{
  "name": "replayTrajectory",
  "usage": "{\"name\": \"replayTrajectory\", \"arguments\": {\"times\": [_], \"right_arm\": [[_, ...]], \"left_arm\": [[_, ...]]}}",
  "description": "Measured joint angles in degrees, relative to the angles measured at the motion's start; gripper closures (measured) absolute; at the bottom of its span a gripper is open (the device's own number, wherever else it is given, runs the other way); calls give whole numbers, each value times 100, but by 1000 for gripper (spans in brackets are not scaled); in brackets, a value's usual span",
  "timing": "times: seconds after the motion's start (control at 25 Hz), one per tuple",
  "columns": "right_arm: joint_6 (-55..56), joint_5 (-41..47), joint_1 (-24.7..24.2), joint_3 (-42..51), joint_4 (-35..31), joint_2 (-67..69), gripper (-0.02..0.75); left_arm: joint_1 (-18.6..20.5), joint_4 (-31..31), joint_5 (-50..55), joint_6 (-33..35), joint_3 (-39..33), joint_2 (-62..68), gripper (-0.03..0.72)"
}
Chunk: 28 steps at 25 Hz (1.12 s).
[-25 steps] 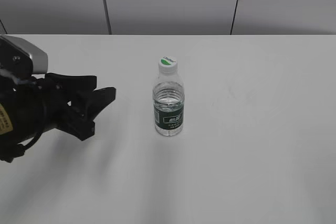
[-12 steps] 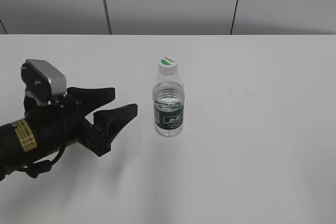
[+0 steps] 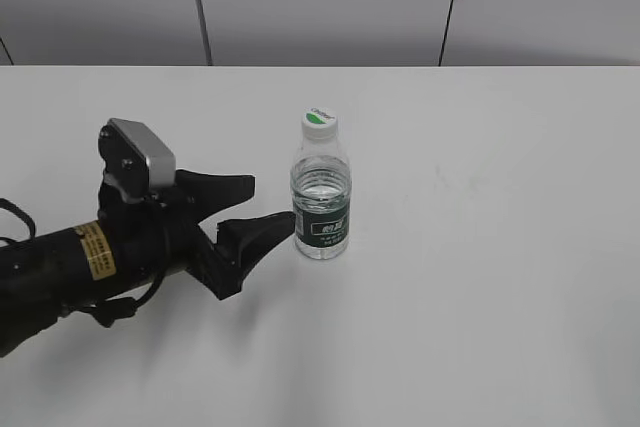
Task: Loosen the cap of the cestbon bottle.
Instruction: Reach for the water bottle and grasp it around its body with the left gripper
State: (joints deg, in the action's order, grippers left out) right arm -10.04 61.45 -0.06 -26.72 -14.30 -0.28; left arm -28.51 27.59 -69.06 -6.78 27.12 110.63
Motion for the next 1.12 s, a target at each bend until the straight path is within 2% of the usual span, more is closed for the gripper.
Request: {"name": "replayTrajectory", "arguments": {"times": [0.2,0.48,1.12], "right_arm": [[0,0,0,0,0,0,218],[0,0,0,0,0,0,218],[0,0,0,0,0,0,218]], "left_arm": [[0,73,-5,-220,259,320,62],[0,180,-13,-357,681,527,59],[-284,185,-21,-447,1663,1328,59]]}}
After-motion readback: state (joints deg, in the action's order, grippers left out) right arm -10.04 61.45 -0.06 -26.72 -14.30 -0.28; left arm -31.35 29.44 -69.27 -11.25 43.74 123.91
